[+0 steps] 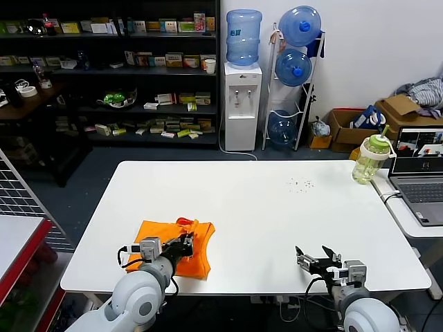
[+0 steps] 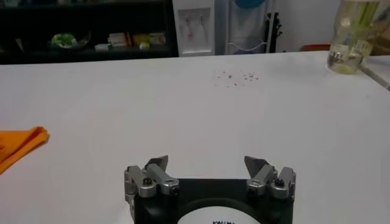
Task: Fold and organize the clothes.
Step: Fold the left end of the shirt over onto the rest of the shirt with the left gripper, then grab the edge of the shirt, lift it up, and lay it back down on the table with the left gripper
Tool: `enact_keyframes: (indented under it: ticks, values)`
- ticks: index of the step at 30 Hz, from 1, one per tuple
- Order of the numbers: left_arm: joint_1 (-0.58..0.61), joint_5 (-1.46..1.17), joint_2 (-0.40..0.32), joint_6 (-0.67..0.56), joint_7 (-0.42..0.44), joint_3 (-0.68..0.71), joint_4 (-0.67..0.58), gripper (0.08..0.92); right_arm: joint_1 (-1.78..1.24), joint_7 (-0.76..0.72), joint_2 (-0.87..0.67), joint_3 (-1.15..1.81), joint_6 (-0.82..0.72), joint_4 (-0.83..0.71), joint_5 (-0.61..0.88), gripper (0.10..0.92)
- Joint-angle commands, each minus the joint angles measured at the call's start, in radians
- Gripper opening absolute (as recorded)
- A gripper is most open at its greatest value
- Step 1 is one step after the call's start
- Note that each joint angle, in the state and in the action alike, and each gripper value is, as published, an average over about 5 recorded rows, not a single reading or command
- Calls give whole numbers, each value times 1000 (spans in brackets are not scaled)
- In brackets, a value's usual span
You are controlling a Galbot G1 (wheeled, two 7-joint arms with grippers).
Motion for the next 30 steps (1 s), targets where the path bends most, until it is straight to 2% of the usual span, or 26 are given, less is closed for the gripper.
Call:
enact_keyframes:
  ticks: [1, 4, 8, 12, 16, 19, 22, 30]
  values:
    - [-3, 12, -20, 9, 8, -30, 18, 334, -2, -2, -1, -1, 1, -2, 1, 823]
    - [39, 12, 32, 8, 21, -84, 7, 421, -2, -2, 0, 0, 1, 1, 1, 823]
    - [116, 17, 150, -3, 71, -182, 29, 533, -5, -6, 0, 3, 5, 2, 1, 823]
    - [197, 23, 270, -32, 208, -284, 98, 655, -9, -10, 1, 4, 8, -1, 0, 823]
    - [216, 2, 353, -61, 363, -319, 183, 764, -8, -11, 2, 0, 9, -3, 0, 823]
    - [196, -13, 373, -65, 458, -311, 235, 812, -6, -12, 2, 0, 8, -2, 1, 823]
    - [173, -33, 374, -53, 511, -290, 255, 821, -7, -11, 0, 3, 8, 0, 2, 823]
    - [121, -45, 323, -28, 536, -241, 295, 823, -17, -12, -1, 16, 9, -2, 3, 823]
